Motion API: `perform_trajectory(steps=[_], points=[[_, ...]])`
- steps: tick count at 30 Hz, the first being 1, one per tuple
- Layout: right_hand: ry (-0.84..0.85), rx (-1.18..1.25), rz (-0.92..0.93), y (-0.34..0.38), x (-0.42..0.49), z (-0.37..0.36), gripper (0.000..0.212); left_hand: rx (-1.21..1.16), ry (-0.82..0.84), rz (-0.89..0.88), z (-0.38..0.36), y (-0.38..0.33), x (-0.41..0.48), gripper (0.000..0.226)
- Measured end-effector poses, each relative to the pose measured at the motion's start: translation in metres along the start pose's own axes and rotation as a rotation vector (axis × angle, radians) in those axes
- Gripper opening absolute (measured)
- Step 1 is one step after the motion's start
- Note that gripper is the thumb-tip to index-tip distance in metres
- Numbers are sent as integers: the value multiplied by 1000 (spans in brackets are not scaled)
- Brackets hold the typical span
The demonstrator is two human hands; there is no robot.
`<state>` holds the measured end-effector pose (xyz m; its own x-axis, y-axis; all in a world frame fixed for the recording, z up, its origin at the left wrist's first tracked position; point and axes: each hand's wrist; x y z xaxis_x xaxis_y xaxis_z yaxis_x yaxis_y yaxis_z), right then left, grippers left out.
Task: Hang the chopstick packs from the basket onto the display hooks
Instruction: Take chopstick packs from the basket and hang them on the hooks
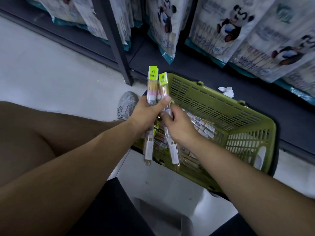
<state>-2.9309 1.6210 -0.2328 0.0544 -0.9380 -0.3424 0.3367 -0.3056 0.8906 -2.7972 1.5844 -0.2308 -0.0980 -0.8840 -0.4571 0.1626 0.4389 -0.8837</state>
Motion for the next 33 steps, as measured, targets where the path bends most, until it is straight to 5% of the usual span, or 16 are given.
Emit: perform_trajectory(steps=[5, 8, 11, 13, 19, 27, 33], points=[[54, -299, 41, -4, -4, -10, 41, -159, 5, 115, -6, -6, 0, 13], [82, -159, 41, -11, -4, -6, 55, -60, -110, 168, 2, -8, 6, 10], [-1, 17, -36, -34, 5, 6, 35, 67, -145, 158, 17, -11, 9, 26], [-53, -89, -124, -61, 15, 21, 25, 78, -158, 132, 27, -12, 10, 29], [7, -530, -355, -129, 50, 58, 46, 13, -121, 99, 33, 0, 10, 26], [63, -882, -343, -148, 79, 58, 55, -42, -103, 89, 32, 0, 17, 33], [-13, -806, -346, -157, 81, 55, 28, -67, -118, 104, 31, 0, 21, 40]])
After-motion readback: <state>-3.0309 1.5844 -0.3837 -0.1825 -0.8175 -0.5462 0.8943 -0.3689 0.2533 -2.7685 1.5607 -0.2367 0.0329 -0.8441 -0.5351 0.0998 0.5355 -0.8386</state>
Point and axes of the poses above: each hand's wrist, its own x-axis towards the middle knuckle, its own z-axis out of the back of the hand, y = z × x, and after that the axes turned 4 degrees about x, right-handed
